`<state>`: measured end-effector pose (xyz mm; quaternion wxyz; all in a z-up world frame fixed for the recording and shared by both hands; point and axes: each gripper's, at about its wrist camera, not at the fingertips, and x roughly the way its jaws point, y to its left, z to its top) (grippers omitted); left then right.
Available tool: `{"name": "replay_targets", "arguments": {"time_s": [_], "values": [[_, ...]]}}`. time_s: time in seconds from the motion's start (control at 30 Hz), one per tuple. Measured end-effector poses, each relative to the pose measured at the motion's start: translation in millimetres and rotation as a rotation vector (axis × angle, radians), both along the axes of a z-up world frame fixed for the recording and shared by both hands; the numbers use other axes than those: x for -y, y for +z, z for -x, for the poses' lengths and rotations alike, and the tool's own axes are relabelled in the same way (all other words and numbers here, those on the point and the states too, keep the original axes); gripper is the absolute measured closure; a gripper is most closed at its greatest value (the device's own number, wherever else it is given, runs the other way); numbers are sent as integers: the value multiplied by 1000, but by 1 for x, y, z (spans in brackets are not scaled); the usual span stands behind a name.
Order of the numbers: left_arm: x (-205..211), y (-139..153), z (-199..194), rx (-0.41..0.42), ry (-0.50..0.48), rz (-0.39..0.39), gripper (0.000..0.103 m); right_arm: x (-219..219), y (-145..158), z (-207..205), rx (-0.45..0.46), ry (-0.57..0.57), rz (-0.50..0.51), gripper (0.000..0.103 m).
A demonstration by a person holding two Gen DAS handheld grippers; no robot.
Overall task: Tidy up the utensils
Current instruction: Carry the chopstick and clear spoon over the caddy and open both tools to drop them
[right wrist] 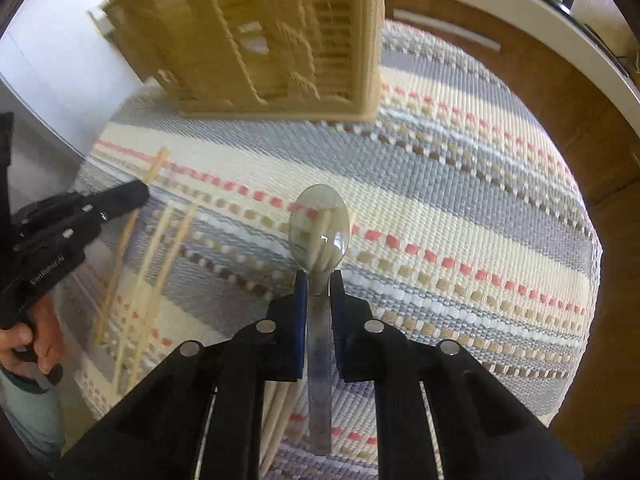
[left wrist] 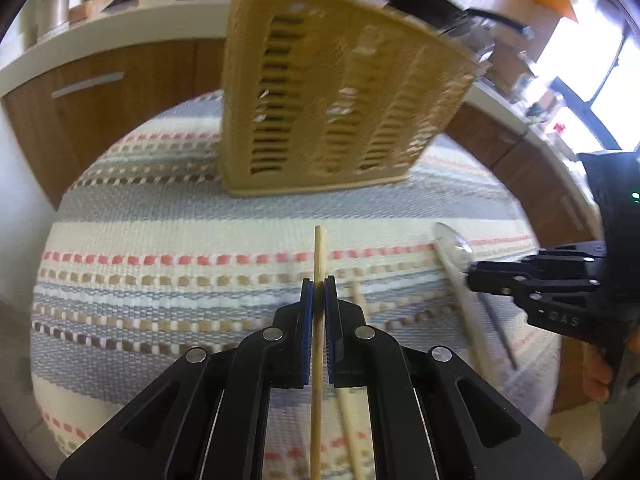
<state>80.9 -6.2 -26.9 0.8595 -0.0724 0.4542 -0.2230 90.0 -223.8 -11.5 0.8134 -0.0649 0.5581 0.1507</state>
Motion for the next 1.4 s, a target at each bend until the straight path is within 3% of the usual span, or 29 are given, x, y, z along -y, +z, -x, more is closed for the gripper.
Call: {"name": "replay_targets", "arguments": {"time_s": [0.17,0.33,0.47,0.67,0.8,1.03,1.2,1.4], "values": [[-5,37,18,97,-72,118,100,16,43,19,114,34,-104,94],[-11,107,35,280,-118,230,100,24,104,28,274,68,-216,94],[-16,159,33,436,-105,268,101,29,153,27,428,85,-296,94],[-16,208,4,587,-41,282,101,19,202,7,600,64,-335,94],[-21,227,-12,639,-11,309,101,15,216,-17,656,47,-370,94],[-33,245,-28,727,65,263,101,4,225,-50,812,-7,-339,94],[-38,238,-41,754,129,203,101,3,213,-77,843,-41,-344,93],[-26,212,-56,791,164,69,101,6,184,-99,837,-71,-336,93]]}}
